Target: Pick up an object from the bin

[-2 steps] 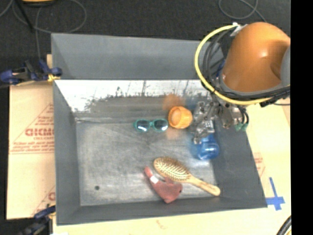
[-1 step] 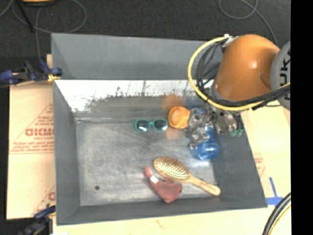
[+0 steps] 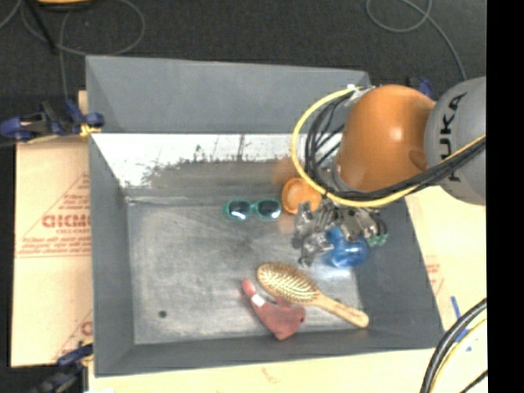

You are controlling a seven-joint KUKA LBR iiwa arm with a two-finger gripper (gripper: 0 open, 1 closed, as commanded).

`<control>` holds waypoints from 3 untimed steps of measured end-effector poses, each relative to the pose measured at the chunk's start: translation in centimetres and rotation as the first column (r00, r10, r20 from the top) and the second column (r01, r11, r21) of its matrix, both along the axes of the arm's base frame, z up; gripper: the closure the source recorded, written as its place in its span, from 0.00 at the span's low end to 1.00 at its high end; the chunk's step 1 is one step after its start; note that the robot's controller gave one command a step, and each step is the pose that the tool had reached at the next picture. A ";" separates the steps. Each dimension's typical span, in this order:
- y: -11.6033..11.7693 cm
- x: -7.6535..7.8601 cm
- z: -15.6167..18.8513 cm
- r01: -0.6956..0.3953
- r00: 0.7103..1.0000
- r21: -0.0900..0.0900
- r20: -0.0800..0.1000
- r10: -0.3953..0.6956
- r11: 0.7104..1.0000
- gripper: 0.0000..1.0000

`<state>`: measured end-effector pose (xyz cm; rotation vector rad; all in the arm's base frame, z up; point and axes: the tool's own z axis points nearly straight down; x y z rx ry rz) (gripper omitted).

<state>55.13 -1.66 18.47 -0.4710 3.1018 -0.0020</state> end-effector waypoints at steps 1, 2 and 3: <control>-0.7 -0.1 -2.8 -0.027 1.000 0.001 -0.001 0.027 1.000 0.00; -0.7 -0.1 -2.8 -0.026 1.000 0.001 -0.001 0.026 1.000 0.00; 0.4 1.1 -10.8 -0.085 0.996 0.000 -0.019 0.085 0.996 1.00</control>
Offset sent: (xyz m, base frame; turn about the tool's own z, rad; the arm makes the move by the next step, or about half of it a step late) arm 0.0000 0.0000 0.0000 0.0000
